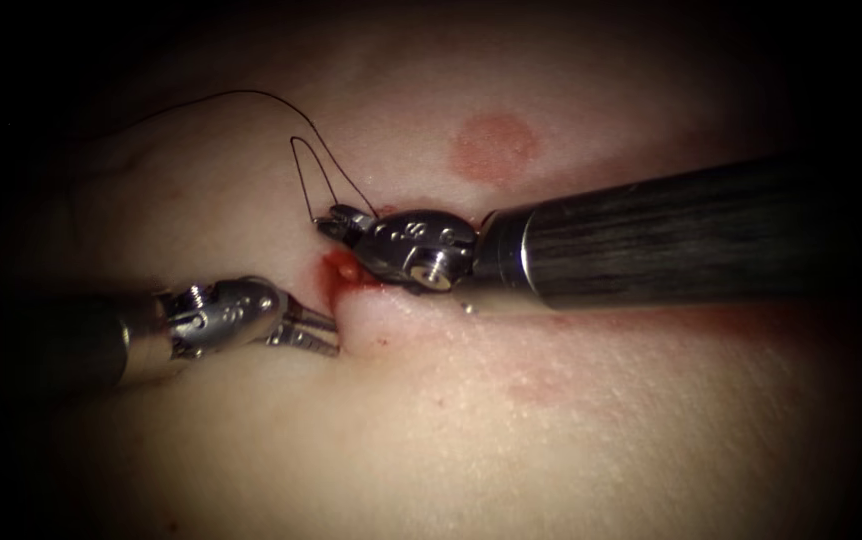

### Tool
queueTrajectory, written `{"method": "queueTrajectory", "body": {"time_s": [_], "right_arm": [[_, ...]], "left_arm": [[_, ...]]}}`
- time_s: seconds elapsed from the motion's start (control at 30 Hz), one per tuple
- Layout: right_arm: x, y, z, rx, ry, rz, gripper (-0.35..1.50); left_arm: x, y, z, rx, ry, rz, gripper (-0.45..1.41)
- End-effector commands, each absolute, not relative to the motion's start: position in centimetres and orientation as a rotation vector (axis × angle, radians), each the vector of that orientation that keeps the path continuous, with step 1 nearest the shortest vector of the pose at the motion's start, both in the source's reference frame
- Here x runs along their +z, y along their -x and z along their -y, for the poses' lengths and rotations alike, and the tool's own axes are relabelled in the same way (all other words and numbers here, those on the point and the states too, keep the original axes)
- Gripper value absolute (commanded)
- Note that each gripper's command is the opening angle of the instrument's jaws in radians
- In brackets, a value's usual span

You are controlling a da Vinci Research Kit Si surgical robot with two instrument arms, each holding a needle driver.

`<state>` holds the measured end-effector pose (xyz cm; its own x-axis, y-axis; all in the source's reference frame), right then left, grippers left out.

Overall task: Wound Closure
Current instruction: Throw the needle through the bottom of the incision.

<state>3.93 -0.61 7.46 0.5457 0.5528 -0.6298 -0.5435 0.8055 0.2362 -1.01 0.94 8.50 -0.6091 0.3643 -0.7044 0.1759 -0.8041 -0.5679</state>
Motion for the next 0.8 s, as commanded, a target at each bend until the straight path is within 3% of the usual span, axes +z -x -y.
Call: {"method": "queueTrajectory", "body": {"time_s": [0.03,0.8], "right_arm": [[7.51,-4.02,0.68,0.650,-0.032,-0.750,-0.35],[7.49,-4.10,0.85,0.669,-0.196,-0.697,-0.35]], "left_arm": [[8.58,1.07,-0.92,2.554,1.332,0.937,-0.16],[8.59,1.04,-0.97,2.553,1.333,0.939,-0.16]]}}
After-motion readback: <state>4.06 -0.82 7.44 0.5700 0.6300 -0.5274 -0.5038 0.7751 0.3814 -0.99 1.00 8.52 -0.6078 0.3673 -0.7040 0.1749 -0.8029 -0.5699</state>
